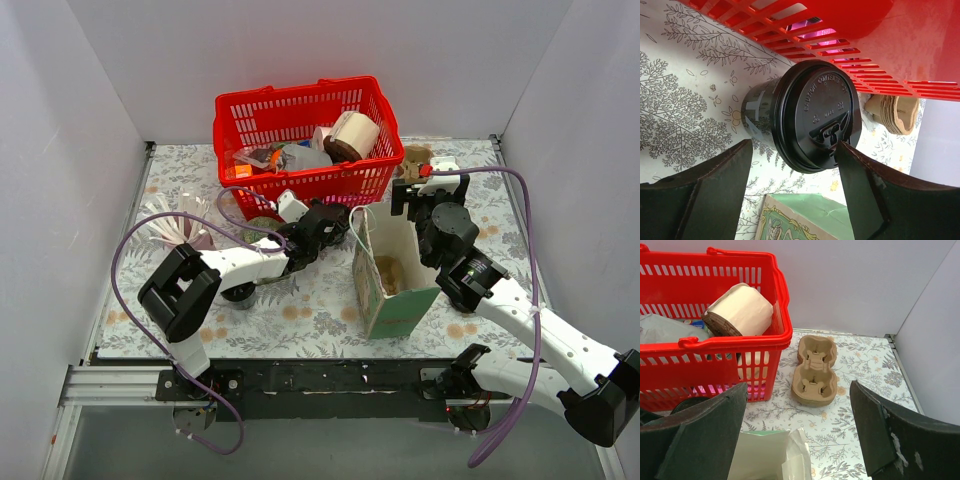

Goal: Pack the takeout coffee

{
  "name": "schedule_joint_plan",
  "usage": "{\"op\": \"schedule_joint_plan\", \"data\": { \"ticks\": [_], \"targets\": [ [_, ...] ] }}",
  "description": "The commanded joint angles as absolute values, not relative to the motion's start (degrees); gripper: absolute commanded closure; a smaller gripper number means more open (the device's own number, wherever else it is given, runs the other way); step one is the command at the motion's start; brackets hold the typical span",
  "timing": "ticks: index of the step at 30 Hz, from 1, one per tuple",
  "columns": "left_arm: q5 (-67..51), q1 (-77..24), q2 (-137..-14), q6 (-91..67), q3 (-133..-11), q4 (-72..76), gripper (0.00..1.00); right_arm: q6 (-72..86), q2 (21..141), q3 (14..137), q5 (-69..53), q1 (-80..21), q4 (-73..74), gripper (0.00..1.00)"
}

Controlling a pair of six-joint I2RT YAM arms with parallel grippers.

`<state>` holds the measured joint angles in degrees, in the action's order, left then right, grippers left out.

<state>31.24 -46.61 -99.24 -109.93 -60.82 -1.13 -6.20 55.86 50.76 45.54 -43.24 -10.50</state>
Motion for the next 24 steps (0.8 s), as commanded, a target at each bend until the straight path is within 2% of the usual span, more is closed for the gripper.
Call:
{"op": "schedule_joint_plan", "data": {
  "ticks": [1, 9, 13, 24],
  "targets": [
    [31.6, -46.4, -100.2, -110.1, -63.0, -1.1, 0.32, -6.3, 56.0, 51.2, 46.8, -43.2, -13.4, 0.1],
    [31.6, -46.3, -102.3, -111.3, -64.5, -1.1, 0.32, -6.6, 56.1, 51.2, 47.4, -43.2, -13.4, 0.1],
    [31.5, -46.3, -102.5, -111.4, -64.7, -0.9, 0.36, -6.8, 56.3, 51.3, 47.5, -43.2, -13.3, 0.1],
    [31.4, -46.2, -100.7, -112.1, -64.4, -1.8, 0.54, -6.4, 56.6, 51.2, 47.2, -43.2, -13.4, 0.1]
  ]
}}
